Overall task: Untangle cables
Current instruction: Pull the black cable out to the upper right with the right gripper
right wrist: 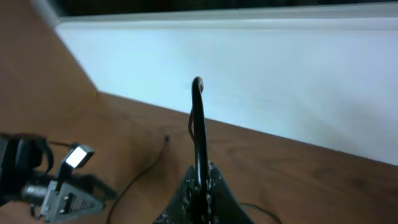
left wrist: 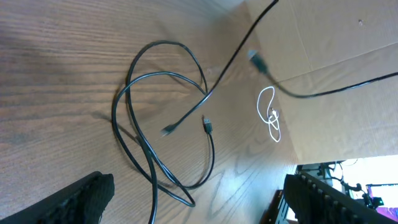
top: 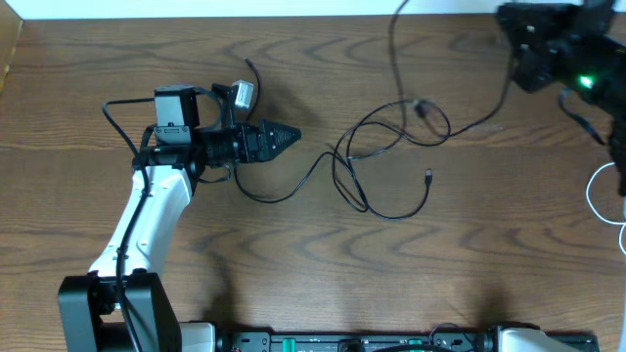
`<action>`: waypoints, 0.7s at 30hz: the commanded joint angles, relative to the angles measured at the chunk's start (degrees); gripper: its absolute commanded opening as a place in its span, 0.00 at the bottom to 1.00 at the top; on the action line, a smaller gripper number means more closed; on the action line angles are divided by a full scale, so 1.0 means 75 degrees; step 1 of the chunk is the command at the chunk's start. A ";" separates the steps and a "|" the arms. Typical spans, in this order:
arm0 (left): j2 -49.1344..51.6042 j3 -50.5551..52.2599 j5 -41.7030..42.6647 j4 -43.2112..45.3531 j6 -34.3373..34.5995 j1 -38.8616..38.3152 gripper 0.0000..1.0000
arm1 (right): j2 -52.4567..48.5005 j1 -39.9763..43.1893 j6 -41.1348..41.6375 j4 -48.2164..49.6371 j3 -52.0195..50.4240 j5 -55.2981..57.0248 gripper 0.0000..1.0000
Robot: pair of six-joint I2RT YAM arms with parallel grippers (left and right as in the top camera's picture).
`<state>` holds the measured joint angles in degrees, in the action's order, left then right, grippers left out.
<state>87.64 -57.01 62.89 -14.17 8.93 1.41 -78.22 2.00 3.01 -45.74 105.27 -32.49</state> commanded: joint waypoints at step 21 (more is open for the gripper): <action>-0.0070 -0.0026 0.0128 -0.0213 -0.0160 0.0023 0.92 | 0.0323 0.4033 0.0015 -0.2859 0.2661 0.2235 0.01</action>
<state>87.64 -57.01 62.89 -15.05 8.93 1.41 -75.64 30.98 4.27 -66.17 124.20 -21.52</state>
